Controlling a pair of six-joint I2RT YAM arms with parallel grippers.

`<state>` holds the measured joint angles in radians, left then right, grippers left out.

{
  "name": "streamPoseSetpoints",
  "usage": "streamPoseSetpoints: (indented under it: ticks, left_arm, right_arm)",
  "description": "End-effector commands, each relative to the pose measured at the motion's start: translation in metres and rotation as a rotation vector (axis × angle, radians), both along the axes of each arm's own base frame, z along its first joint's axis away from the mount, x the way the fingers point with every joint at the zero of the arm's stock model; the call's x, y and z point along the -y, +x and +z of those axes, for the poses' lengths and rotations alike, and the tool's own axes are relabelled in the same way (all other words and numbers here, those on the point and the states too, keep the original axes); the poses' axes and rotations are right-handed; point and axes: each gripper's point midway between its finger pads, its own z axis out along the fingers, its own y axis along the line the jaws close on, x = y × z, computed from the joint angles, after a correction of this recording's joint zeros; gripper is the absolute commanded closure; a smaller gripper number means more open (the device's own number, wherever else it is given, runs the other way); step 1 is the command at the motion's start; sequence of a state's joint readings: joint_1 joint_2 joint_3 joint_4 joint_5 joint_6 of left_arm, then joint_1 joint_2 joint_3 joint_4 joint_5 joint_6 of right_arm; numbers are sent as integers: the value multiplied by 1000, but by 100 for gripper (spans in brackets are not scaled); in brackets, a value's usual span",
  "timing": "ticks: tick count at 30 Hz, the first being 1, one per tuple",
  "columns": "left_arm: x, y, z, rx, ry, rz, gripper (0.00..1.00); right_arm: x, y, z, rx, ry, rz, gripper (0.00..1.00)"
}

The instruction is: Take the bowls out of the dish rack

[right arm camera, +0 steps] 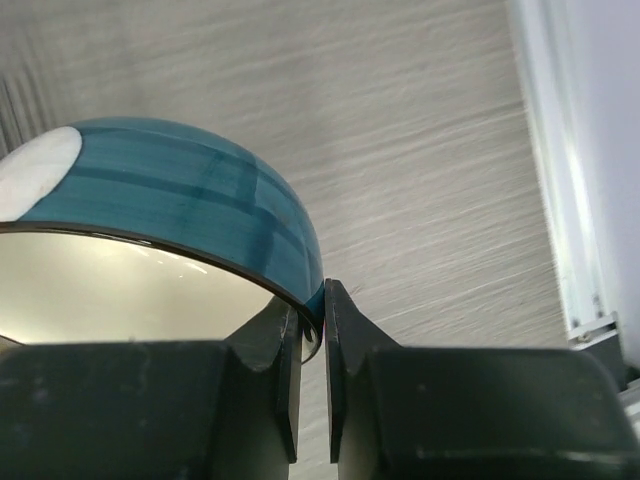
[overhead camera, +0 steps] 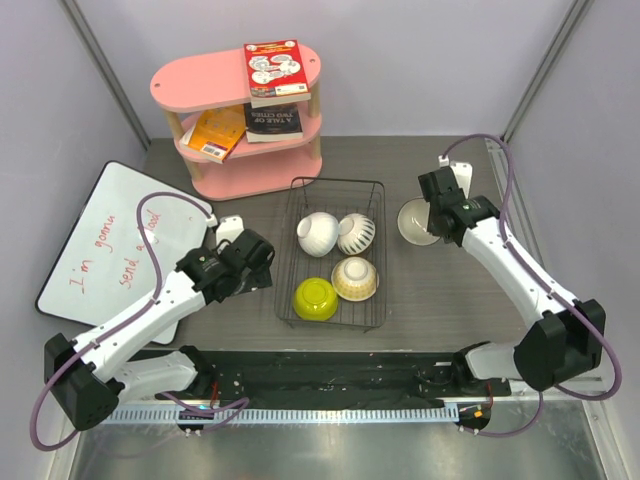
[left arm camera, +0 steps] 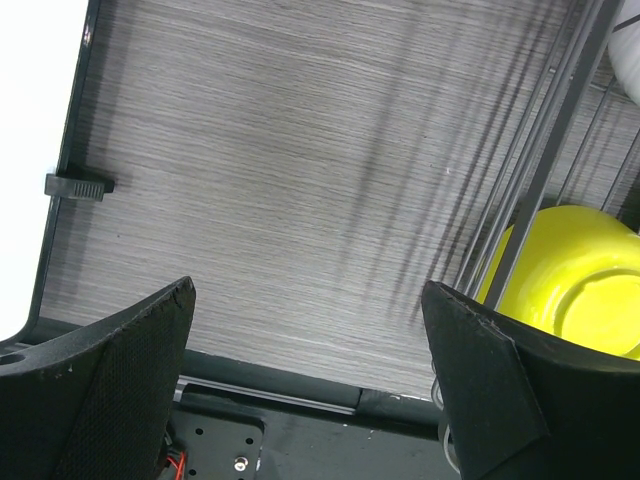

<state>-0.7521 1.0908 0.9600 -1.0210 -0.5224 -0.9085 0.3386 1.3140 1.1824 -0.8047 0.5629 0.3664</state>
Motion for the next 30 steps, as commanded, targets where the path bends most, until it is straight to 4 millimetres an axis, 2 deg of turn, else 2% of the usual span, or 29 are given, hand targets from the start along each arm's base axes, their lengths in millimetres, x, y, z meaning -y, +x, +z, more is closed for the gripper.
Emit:
streamPoseSetpoints:
  ticks: [1,5,6,10,18,20,21,23,30]
  left_arm:
    - [0,6,4,40,-16,21,6]
    - [2,6,1,33,-21,10,6]
    - [3,6,1,33,-21,6,6]
    - [4,7,-1,31,-20,5,6]
    - [5,8,-2,25,-15,-3,6]
    - [6,8,-2,21,-14,-5,6]
    - [6,8,-2,23,-14,-4,6]
    - [5,8,-2,24,-14,-4,6]
    - [2,5,-3,20,-8,-2,6]
  right_arm:
    - [-18,7,-11,7,112,-6,99]
    - [-17,6,-41,-85,77,-3,99]
    - [-19,4,-53,-125,78,3,99]
    - [-28,-1,-75,-178,135,9,99]
    - [-32,2,-82,-195,166,5,98]
    - [-33,2,-86,-209,171,7,95]
    - [-33,2,-88,-215,172,6,88]
    - [-32,-1,-95,-239,168,4,85]
    - [-25,-5,-104,-258,157,-14,85]
